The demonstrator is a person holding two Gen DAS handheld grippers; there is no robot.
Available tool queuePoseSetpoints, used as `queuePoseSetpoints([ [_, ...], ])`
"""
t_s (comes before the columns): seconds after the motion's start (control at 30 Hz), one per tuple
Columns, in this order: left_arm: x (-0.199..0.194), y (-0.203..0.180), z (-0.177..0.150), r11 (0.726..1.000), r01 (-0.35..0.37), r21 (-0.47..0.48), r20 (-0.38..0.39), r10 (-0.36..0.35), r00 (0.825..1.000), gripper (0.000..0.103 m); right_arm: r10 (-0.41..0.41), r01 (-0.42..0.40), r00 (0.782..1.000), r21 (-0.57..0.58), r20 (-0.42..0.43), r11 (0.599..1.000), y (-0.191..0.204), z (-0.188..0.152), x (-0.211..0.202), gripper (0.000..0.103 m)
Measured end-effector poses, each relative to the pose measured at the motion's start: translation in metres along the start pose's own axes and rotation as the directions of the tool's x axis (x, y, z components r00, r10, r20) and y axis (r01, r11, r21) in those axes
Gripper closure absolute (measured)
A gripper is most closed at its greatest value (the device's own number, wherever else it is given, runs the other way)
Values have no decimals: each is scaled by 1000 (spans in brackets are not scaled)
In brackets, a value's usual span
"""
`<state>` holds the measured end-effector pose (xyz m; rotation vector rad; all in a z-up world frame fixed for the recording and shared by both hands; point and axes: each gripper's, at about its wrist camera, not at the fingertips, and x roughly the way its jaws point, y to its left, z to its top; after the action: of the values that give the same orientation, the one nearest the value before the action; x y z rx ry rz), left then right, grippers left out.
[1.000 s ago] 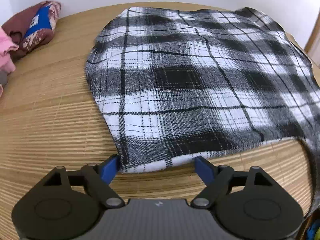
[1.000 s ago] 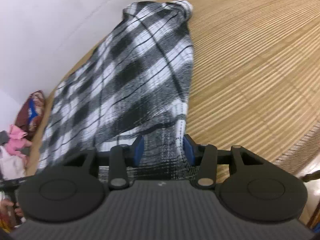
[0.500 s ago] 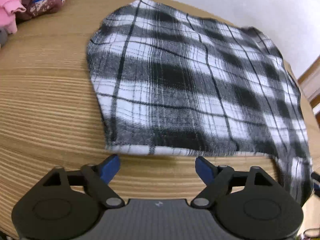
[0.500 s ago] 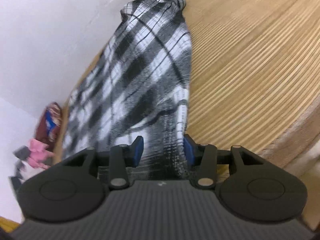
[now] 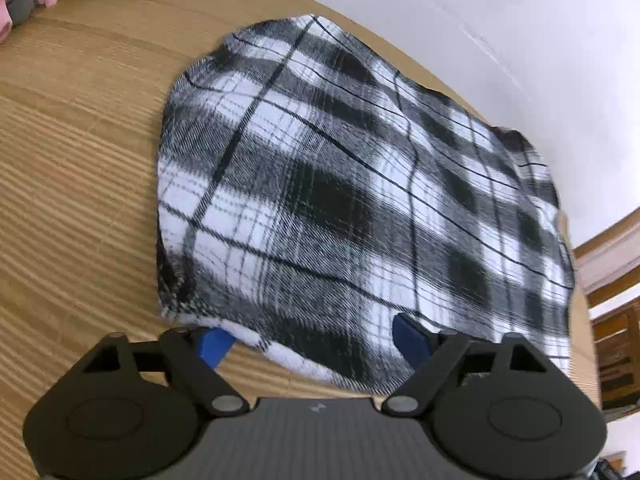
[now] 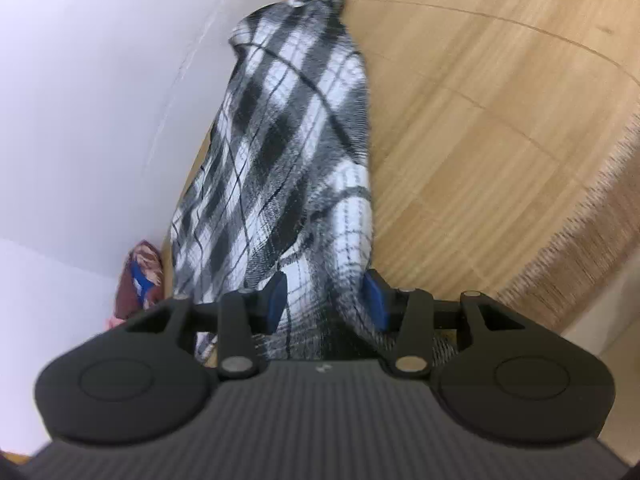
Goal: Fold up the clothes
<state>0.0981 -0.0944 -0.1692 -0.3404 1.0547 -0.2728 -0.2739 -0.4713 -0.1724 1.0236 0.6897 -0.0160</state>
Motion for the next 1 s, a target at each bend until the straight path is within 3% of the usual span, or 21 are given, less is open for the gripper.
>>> queuePoseSetpoints([
  [0.03, 2, -1, 2, 1000, -25, 3, -14, 25, 1000, 85, -11, 11, 1000, -30, 9, 999, 6, -2, 4, 63],
  [0.07, 4, -2, 4, 999, -48, 5, -30, 48, 998, 93, -32, 32, 999, -58, 9, 998, 11, -3, 9, 84],
  [0.1, 3, 2, 4, 999, -38, -25, -33, 37, 999, 95, -51, 52, 999, -71, 5, 996, 15, -3, 14, 96],
  [0.13, -1, 6, 4, 998, -26, -54, -24, 25, 999, 97, -42, 43, 999, -56, 15, 997, 17, -2, 14, 95],
  [0.27, -22, 12, 7, 991, 25, -130, 25, -22, 999, 98, 136, -142, 983, 39, 122, 989, 38, 10, -5, 96],
  [0.43, -41, 0, 40, 977, 78, -198, 109, -57, 992, 98, 270, -279, 940, 16, 208, 960, 80, 49, 2, 96],
  [0.53, -40, -10, 71, 962, 92, -259, 142, -56, 988, 98, 326, -341, 911, 17, 253, 940, 91, 90, 15, 96],
  [0.73, -4, -40, 141, 969, 20, -246, 146, 17, 989, 97, 305, -308, 901, -41, 308, 950, 131, 154, 72, 95],
  [0.87, 44, -56, 185, 976, -39, -215, 124, 67, 990, 90, 214, -223, 916, -12, 340, 975, 138, 178, 122, 95],
  [1.0, 88, -60, 208, 974, -148, -170, 96, 166, 981, 82, 63, -76, 938, 25, 342, 997, 134, 196, 179, 94],
])
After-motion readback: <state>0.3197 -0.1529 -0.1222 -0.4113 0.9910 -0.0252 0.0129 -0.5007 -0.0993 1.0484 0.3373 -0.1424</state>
